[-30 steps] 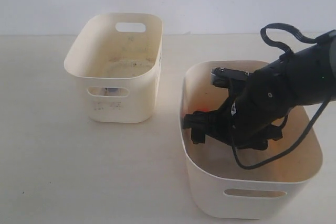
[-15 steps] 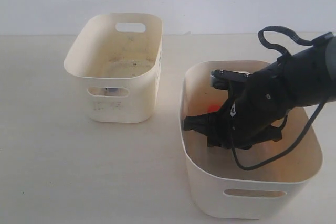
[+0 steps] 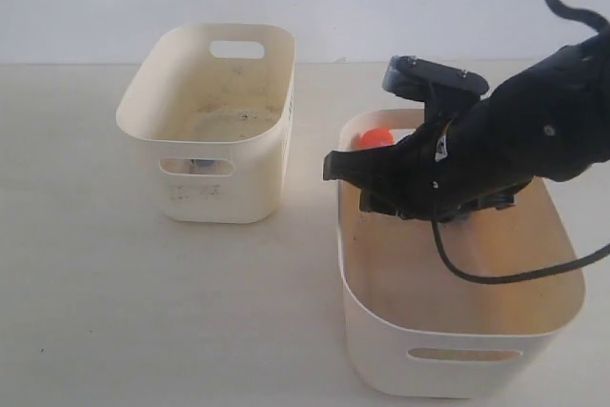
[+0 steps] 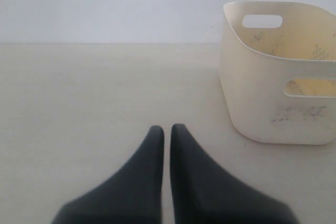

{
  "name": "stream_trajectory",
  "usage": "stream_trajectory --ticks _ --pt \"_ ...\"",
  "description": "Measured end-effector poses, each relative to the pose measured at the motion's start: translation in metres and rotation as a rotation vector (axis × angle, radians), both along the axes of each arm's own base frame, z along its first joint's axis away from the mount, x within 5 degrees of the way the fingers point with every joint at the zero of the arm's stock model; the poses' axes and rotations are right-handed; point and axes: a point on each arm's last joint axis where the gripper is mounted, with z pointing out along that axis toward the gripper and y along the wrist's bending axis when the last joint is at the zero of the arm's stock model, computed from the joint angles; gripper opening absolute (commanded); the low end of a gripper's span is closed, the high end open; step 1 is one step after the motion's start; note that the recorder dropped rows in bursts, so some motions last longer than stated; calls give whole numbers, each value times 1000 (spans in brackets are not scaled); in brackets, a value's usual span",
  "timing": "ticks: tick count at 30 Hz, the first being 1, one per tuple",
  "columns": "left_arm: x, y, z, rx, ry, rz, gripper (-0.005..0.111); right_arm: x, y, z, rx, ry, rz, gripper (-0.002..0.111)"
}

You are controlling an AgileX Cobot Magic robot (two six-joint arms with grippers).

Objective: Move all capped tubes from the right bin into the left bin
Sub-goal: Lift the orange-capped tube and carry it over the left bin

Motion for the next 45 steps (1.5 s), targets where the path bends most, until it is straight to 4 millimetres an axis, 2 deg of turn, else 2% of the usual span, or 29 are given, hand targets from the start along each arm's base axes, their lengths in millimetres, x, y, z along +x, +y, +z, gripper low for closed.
stream_trajectory --ticks 12,18,23,27,33,39,45 --pt "0 0 0 0 0 0 4 -14 -18 41 -57 -102 34 0" --pt "0 0 0 0 0 0 4 -21 -21 73 67 -241 30 0" --pt "0 0 0 0 0 0 4 -15 -14 99 171 -330 22 0" --pt "0 0 0 0 0 0 4 -5 5 117 209 -370 52 0" --pt "0 0 0 0 0 0 4 15 54 134 253 -405 124 0" --pt "0 0 0 0 0 0 4 51 96 122 219 -373 141 0" --pt "0 0 0 0 0 0 4 76 120 110 192 -354 146 0"
